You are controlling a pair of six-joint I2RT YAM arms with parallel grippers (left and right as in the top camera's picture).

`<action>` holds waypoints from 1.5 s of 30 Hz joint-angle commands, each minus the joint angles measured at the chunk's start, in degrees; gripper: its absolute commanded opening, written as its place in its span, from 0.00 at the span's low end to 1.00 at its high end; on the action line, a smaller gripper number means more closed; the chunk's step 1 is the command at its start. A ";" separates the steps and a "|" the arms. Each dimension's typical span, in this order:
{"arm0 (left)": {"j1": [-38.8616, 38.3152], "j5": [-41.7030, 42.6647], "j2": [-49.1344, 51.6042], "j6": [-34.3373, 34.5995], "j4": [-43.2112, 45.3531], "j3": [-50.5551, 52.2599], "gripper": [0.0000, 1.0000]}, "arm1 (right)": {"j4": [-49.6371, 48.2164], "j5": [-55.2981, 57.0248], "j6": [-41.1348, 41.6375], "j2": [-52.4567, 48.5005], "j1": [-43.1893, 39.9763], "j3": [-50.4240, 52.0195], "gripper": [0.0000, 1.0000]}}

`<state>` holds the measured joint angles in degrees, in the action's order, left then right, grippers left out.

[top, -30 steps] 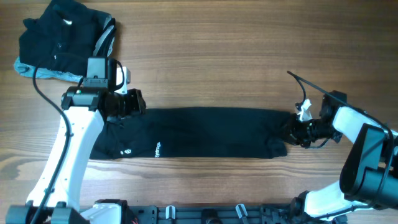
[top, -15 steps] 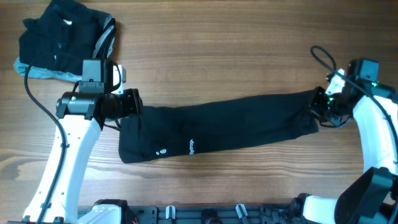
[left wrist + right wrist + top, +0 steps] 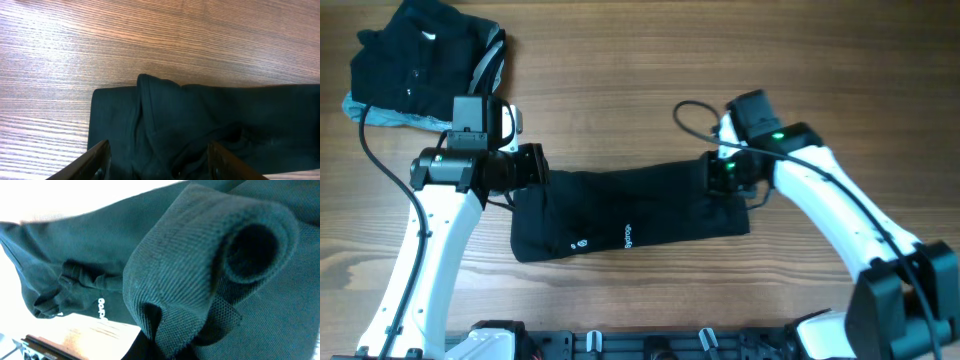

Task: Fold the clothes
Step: 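Fold the strip's right end leftward onto the middle with the right gripper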

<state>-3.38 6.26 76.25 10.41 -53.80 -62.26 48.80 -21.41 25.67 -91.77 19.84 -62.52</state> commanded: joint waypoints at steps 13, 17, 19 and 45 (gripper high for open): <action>0.28 -0.52 -0.94 0.35 -0.09 -1.09 0.61 | -5.25 -8.52 2.73 -4.13 3.02 -0.92 0.42; 0.28 -0.55 -0.94 0.35 -0.07 -1.09 0.61 | -1.70 -4.83 3.43 -4.37 -1.77 -0.79 0.19; 0.28 -0.55 -0.94 0.35 -0.09 -1.09 0.59 | -0.31 -3.67 5.49 -5.66 -0.96 -0.46 0.13; 8.22 5.60 6.49 8.48 -1.64 4.31 0.85 | 3.34 0.74 6.21 -2.78 -2.86 -0.13 0.21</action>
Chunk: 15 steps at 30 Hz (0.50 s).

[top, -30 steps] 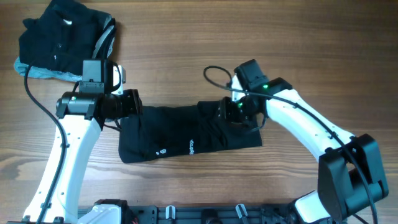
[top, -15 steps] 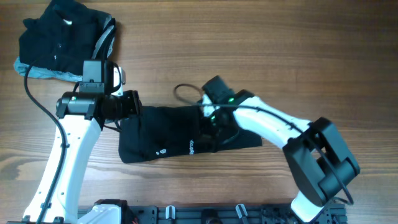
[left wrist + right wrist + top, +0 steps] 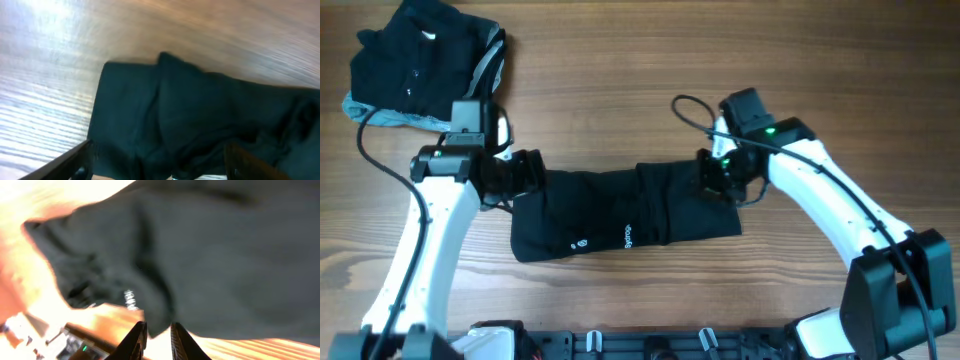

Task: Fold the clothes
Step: 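Fold the strip's right end leftward onto the middle with the right gripper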

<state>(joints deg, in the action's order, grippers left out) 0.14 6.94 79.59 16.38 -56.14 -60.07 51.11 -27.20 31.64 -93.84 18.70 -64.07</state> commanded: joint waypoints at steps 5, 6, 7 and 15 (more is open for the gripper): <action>10.60 10.93 9.51 -2.97 1.66 3.63 0.91 | 0.70 7.91 0.00 -4.85 -1.92 4.35 0.21; 10.62 11.39 10.38 -3.72 1.68 3.96 0.93 | 0.59 7.93 -0.17 -5.38 -1.90 4.44 0.21; 10.62 11.96 11.54 -4.92 1.68 4.22 0.94 | 0.48 7.93 -0.15 -6.03 -1.90 4.46 0.21; 10.58 13.55 21.81 -10.01 5.77 6.23 0.91 | -0.90 7.89 -0.20 -6.45 -1.90 4.46 0.21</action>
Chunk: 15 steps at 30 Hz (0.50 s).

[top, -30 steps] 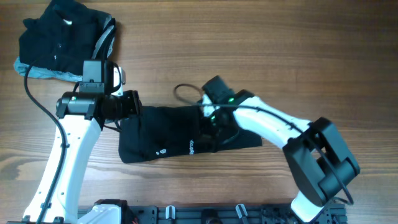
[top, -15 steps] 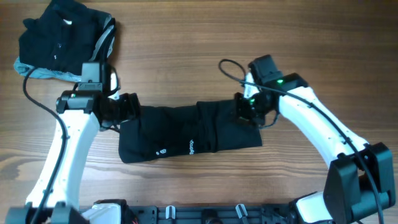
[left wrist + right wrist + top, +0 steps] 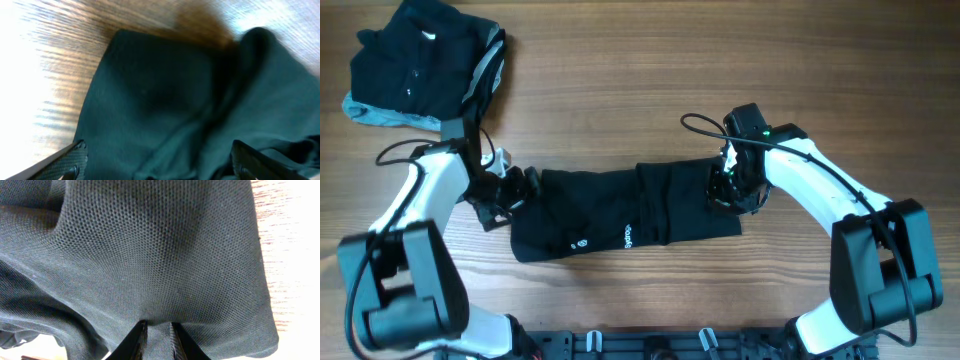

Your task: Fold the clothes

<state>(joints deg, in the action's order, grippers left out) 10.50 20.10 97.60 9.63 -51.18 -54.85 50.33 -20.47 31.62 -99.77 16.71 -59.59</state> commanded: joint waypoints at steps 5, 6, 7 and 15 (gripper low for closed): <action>-1.25 6.75 8.15 -9.51 3.54 3.67 0.84 | -0.31 1.18 -0.17 -0.52 0.09 -0.02 0.20; -2.01 6.69 8.28 -9.70 4.63 4.70 0.84 | -0.35 1.18 -0.17 -0.52 0.09 -0.02 0.21; -2.67 6.69 8.28 -9.68 6.36 5.86 0.84 | -0.35 1.18 -0.17 -0.52 0.09 -0.02 0.20; -6.12 8.98 8.28 -10.91 15.89 11.69 0.41 | -0.35 1.18 -0.22 -0.52 0.09 -0.02 0.20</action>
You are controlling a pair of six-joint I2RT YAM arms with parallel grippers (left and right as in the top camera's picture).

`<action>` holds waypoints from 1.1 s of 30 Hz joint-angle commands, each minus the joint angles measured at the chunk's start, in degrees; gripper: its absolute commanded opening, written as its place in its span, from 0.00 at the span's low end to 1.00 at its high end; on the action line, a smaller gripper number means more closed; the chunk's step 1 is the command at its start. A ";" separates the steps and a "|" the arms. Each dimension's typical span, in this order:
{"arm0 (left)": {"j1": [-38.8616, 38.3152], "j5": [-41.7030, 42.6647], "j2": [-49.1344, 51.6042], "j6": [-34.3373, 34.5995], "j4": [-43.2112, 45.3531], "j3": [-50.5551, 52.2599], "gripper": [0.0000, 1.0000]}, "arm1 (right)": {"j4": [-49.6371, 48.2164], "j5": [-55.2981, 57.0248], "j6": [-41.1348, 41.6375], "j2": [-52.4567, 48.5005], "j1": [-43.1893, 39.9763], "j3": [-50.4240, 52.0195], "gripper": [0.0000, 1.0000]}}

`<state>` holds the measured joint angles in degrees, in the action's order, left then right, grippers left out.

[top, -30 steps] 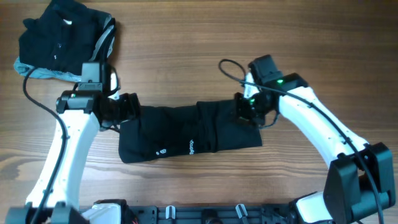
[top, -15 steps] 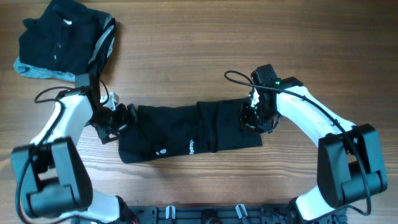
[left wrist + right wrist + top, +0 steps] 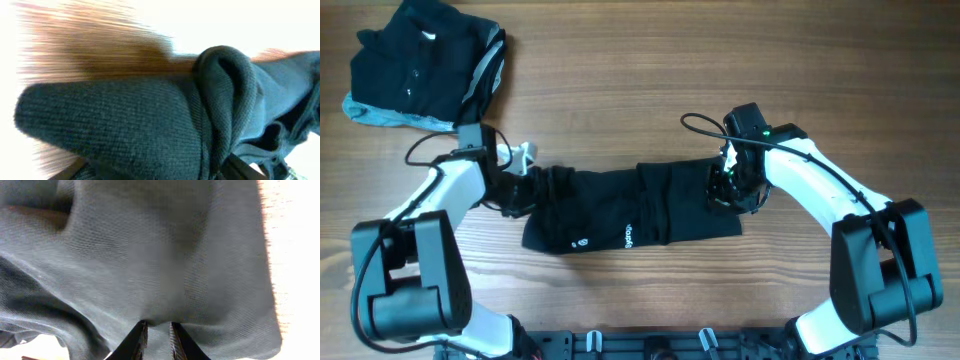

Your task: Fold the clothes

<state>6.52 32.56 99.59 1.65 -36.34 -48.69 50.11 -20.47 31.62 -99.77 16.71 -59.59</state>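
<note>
A black garment (image 3: pixel 610 215) lies lengthwise across the middle of the table, its right part folded over with the fold edge near the centre. My left gripper (image 3: pixel 523 187) is pushed into the bunched left end; in the left wrist view thick black knit (image 3: pixel 125 115) fills the space between its spread fingers, so the left gripper (image 3: pixel 157 170) stands open. My right gripper (image 3: pixel 723 190) sits on the right end. Its narrow fingertips (image 3: pixel 141 330) pinch the black mesh fabric (image 3: pixel 150 255), with the right gripper (image 3: pixel 156 330) shut on it.
A pile of dark clothes (image 3: pixel 420 60) with a light blue piece beneath lies at the far left corner. Bare wooden table (image 3: pixel 640 80) surrounds the garment. The arms' base rail (image 3: pixel 650 345) runs along the near edge.
My left gripper has moved right into the garment's left end, which is now bunched up and sits further right. The right gripper and its end have not moved.
The garment lay stretched out, my right gripper holding its right end and my left gripper open at its left end. Then the right end lay folded over toward the centre. The right gripper settled low on that end, and the left end has since bunched against my left gripper.
</note>
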 commanded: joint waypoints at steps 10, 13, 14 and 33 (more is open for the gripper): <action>-2.12 -3.45 2.43 -2.71 -14.40 -3.78 0.04 | 0.09 1.20 -4.13 -0.50 0.09 -1.25 0.19; -2.12 -4.66 -0.66 -2.73 -23.32 -13.11 0.04 | 1.44 1.20 -4.66 0.37 0.09 -3.19 0.20; -2.14 -5.31 -1.49 -2.73 -25.75 -16.52 0.04 | 1.53 1.22 -4.68 1.01 0.09 -3.56 0.20; -23.85 -7.30 -2.73 21.35 -24.24 -30.45 0.04 | -1.55 10.01 0.07 1.73 0.09 1.07 0.26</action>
<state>-13.52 26.02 97.67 17.15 -61.71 -78.43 49.95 -12.34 30.81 -99.35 16.71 -61.52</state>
